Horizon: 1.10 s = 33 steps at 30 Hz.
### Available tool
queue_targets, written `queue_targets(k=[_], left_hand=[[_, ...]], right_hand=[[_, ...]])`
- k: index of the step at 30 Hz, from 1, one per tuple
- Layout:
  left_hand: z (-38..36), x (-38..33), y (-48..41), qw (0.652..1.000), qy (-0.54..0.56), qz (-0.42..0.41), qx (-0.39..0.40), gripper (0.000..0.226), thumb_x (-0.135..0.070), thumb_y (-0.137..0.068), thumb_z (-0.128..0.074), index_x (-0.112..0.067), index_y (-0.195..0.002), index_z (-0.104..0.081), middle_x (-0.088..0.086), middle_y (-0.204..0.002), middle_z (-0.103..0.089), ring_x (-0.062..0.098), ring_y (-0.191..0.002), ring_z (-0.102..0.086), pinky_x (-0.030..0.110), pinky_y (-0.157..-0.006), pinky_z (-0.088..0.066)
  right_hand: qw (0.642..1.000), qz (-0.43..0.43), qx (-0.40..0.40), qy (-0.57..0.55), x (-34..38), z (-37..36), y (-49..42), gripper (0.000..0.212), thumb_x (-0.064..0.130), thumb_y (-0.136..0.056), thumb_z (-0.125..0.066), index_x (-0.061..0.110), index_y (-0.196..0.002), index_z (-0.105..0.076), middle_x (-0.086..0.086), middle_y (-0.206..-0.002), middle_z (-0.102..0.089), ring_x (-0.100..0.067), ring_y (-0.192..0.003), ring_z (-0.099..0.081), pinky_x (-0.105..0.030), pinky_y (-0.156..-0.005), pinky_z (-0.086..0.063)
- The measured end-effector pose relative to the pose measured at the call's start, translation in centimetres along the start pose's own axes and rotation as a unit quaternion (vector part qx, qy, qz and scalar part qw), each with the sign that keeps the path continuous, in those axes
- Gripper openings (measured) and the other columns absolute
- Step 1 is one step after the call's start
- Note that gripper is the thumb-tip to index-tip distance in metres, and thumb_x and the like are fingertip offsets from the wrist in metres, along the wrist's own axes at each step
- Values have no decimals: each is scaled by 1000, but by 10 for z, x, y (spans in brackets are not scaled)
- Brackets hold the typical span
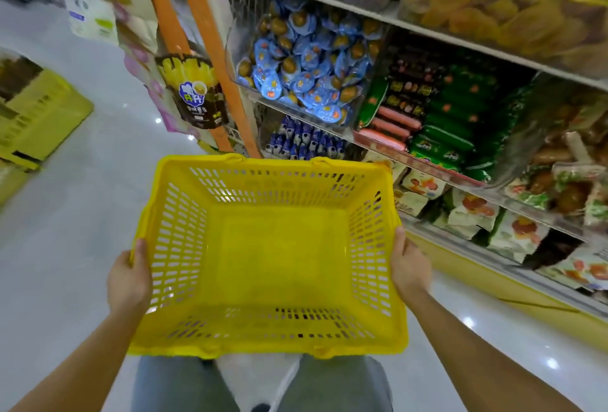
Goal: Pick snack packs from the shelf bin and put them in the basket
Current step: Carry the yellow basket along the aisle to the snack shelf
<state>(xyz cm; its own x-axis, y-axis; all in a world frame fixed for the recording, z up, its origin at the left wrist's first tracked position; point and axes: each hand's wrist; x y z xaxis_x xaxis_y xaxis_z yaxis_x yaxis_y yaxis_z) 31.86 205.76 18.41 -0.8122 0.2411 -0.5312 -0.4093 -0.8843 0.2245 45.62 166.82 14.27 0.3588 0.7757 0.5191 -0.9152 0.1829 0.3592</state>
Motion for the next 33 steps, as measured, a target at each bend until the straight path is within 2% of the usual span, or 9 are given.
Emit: queue_targets(k=[4, 8, 15, 19, 27, 30, 33], left_hand=[[-12, 6, -40, 999, -12, -23, 31, 57, -43, -99, -30, 8, -108, -55, 36, -112, -56, 49, -109, -50, 50, -90, -38], [-31, 10, -90, 996, -20, -55, 64, 58, -42, -99, -29, 9, -113, -54, 37, -116, -53, 50, -112, -48, 51, -92, -37], [-87, 39, -166, 991, -6, -87, 101, 54, -38, -100, -31, 11, -99, -55, 39, -105, -55, 51, -104, -49, 49, -85, -37], [-134, 67, -197, 991, 44, -78, 104, 50, -34, -99, -35, 10, -97, -57, 37, -100, -57, 47, -98, -52, 47, -81, -37], [-239, 119, -223, 986, 77, -69, 128, 44, -28, -99, -37, 11, -95, -56, 35, -99, -57, 43, -96, -52, 45, -82, -36], [-275, 137, -231, 985, 81, -88, 122, 43, -25, -100, -35, 12, -94, -56, 36, -99, -57, 43, -95, -52, 45, -82, -35], [-301, 156, -241, 981, 59, -130, 129, 38, -23, -101, -34, 7, -87, -54, 35, -93, -56, 36, -83, -48, 40, -74, -31]], right_hand=[[999, -32, -21, -7, 10, -25, 4, 61, 49, -97, -19, 8, -104, -64, -24, -94, -66, -40, -90, -60, -40, -72, -46], [995, -87, -54, 3, 19, -63, 14, 59, 47, -98, -21, 6, -107, -63, -26, -102, -64, -41, -97, -57, -42, -77, -44], [988, -131, -88, 7, 21, -150, 11, 57, 43, -99, -21, 4, -104, -62, -27, -103, -64, -42, -97, -58, -41, -74, -43], [988, -125, -93, 1, 4, -205, -2, 54, 39, -100, -22, 2, -102, -61, -28, -104, -63, -43, -97, -58, -41, -74, -43], [992, -109, -58, 35, -54, -282, -55, 57, 41, -99, -21, 1, -95, -61, -30, -102, -63, -44, -96, -58, -43, -76, -44], [990, -114, -82, 33, -75, -306, -71, 57, 42, -99, -24, 2, -92, -63, -31, -99, -64, -45, -94, -59, -43, -74, -45], [991, -101, -79, 45, -96, -328, -77, 54, 39, -99, -27, 1, -86, -63, -32, -96, -64, -46, -90, -59, -44, -71, -44]])
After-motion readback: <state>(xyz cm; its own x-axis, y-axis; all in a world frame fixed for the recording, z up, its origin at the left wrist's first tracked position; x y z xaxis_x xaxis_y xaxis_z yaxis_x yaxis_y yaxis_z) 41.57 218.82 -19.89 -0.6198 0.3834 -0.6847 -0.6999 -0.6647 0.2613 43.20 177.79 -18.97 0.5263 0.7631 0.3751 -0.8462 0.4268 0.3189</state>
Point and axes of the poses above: each hand's wrist, its own y-axis away from the middle knuckle, its own z-axis out of the back of the hand, x = y × z
